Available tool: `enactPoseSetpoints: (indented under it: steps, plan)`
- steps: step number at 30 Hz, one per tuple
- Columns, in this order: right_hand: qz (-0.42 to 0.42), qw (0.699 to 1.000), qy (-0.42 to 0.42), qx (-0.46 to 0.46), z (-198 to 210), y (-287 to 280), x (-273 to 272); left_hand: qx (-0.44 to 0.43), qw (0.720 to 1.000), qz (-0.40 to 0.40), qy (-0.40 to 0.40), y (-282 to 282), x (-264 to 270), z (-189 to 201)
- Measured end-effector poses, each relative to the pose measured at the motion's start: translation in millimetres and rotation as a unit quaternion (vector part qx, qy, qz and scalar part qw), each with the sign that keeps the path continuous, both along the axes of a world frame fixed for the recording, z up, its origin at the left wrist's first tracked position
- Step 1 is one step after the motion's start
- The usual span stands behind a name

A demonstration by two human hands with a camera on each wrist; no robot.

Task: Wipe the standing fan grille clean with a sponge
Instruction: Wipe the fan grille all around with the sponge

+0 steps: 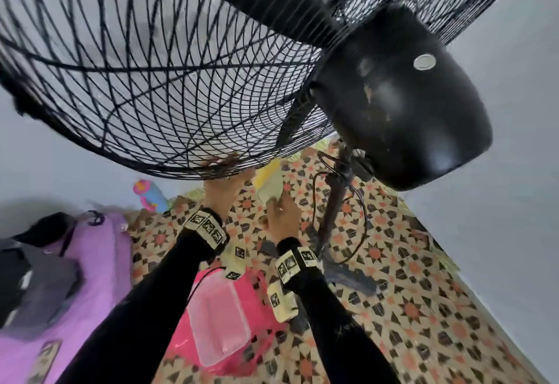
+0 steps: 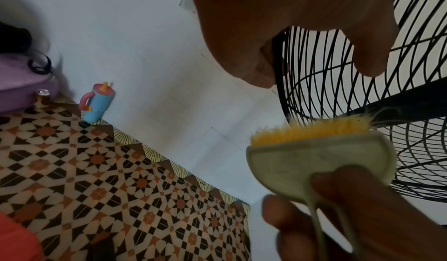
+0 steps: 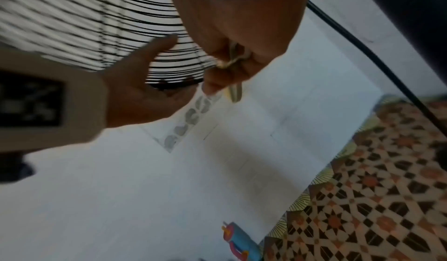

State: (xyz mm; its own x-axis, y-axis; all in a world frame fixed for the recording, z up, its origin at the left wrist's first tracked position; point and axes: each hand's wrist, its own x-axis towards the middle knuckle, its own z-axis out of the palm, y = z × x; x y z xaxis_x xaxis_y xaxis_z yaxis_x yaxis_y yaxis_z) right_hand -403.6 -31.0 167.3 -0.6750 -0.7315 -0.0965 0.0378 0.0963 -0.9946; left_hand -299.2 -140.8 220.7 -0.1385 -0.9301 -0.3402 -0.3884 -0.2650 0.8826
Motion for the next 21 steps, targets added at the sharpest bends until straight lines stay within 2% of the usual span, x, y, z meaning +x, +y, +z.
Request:
enactPoseSetpoints:
  steps: [4,7,10,12,14,16,18,21]
  plan:
    - [-0.011,1.000,0.008,-0.002,-16.0,-9.7,-10.3,-0.049,0.999,0.018,-0.001,-2.4,-3.1,-16.0]
    - [0.061,0.998,0.012,0.028,-26.0,-26.2,-13.9,-0.100,0.994,0.041,0.025,4.4,-10.8,-11.7]
    - [0.115,0.988,0.008,0.107,-14.1,-42.9,-22.8,-0.142,0.987,0.063,0.029,15.2,-18.7,1.8]
    - [0.131,0.977,-0.004,0.166,-5.3,-53.0,-28.2,-0.138,0.988,0.056,0.035,15.6,-17.5,4.5]
    - [0.141,0.972,-0.012,0.187,0.4,-58.8,-32.6,-0.099,0.992,0.068,0.046,10.5,-16.0,1.6]
    - [0.138,0.976,-0.016,0.171,1.2,-54.7,-34.9,-0.086,0.993,0.051,0.056,1.4,-12.5,-10.2]
    - [0.116,0.985,-0.034,0.124,-13.4,-42.1,-32.4,-0.094,0.993,0.040,0.053,4.8,-13.4,-4.3]
    - [0.024,0.989,-0.102,0.100,-53.5,-28.1,-12.2,-0.099,0.993,0.050,0.039,6.3,-16.4,-2.5]
